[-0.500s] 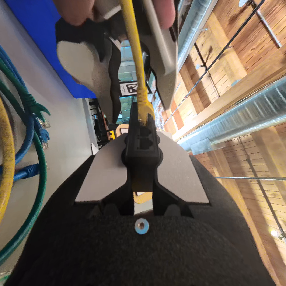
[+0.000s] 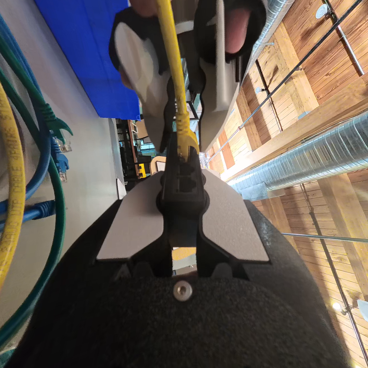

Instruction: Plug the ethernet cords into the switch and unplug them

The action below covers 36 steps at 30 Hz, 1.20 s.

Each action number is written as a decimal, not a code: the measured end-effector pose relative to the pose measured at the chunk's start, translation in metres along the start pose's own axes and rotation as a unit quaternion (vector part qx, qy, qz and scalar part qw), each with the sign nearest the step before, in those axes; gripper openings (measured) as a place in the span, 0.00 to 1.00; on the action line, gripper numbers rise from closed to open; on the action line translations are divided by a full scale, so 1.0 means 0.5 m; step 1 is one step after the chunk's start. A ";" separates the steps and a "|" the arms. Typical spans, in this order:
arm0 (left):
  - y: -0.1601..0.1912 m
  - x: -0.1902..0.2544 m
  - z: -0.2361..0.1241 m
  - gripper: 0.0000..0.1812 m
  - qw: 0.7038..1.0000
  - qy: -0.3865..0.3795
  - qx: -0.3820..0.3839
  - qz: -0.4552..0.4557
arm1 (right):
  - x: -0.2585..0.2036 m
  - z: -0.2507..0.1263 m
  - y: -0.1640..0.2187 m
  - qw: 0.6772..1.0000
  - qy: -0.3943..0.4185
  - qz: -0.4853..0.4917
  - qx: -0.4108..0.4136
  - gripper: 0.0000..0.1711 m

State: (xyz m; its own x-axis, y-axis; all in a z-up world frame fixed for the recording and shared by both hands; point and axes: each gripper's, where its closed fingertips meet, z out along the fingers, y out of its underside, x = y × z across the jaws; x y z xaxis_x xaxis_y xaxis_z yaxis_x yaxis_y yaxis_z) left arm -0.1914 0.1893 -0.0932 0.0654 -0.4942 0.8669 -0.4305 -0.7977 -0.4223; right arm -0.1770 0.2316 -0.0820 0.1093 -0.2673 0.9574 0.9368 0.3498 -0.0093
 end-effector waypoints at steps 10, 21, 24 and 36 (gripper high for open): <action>-0.002 0.009 0.010 0.12 1.000 0.023 -0.006 -0.003 | 0.010 -0.003 0.010 1.000 -0.003 -0.007 -0.012 0.18; -0.012 0.013 0.016 0.07 0.998 0.017 0.059 0.018 | 0.014 -0.003 0.021 0.999 -0.008 -0.018 -0.030 0.18; -0.010 0.007 0.016 0.07 0.997 -0.004 0.068 0.036 | 0.011 -0.004 0.020 0.999 -0.011 -0.034 -0.035 0.18; -0.009 0.002 0.021 0.07 0.995 -0.041 0.065 0.061 | 0.013 -0.009 0.028 0.997 -0.010 -0.051 -0.052 0.18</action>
State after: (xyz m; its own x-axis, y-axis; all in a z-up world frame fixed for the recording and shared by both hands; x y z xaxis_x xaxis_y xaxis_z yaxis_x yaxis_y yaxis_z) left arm -0.1800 0.1886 -0.0931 0.0961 -0.6123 0.7847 -0.3199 -0.7656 -0.5582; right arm -0.1616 0.2309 -0.0770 0.0052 -0.2778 0.9606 0.9722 0.2261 0.0601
